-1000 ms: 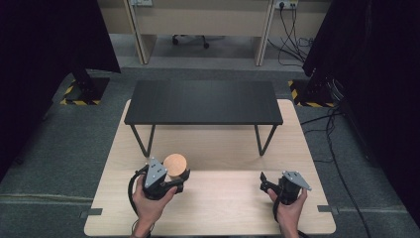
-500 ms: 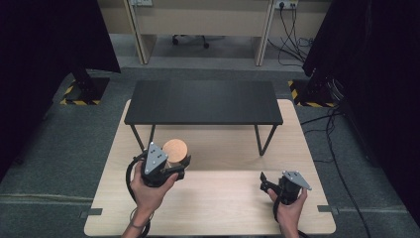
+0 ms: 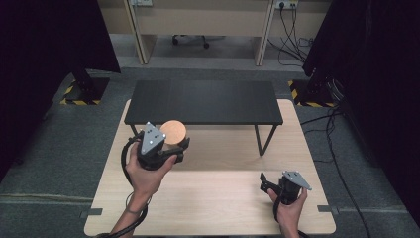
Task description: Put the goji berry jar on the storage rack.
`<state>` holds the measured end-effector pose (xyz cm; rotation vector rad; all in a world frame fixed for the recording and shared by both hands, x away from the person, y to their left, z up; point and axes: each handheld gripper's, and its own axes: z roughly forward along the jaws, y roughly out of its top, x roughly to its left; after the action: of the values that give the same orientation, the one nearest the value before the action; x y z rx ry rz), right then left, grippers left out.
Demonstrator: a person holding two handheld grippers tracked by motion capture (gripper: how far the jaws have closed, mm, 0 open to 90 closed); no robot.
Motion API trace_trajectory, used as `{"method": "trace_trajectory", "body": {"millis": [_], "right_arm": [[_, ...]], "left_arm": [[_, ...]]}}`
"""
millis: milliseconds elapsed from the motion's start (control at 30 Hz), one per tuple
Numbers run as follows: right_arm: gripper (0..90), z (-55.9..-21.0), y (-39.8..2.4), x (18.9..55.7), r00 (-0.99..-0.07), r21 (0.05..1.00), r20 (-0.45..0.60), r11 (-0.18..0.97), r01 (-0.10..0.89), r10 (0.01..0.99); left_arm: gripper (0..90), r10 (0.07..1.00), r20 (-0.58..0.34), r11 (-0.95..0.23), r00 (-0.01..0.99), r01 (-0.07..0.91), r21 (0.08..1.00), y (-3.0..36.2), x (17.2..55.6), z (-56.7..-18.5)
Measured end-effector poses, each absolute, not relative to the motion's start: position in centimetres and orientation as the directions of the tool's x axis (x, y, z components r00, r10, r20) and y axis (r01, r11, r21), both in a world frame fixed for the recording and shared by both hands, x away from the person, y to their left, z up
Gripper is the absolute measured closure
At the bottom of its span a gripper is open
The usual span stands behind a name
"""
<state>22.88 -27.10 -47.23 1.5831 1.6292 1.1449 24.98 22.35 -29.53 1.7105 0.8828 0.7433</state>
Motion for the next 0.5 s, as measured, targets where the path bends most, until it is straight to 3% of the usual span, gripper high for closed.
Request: {"method": "trace_trajectory", "body": {"millis": [500], "right_arm": [[1.8,-47.3,-27.3,22.9,-0.132,0.878,0.153,-0.073,0.472,0.979]], "left_arm": [[25.7,0.872,0.089,-0.212,0.481,0.209,0.955,21.5,29.1,-26.2]]}}
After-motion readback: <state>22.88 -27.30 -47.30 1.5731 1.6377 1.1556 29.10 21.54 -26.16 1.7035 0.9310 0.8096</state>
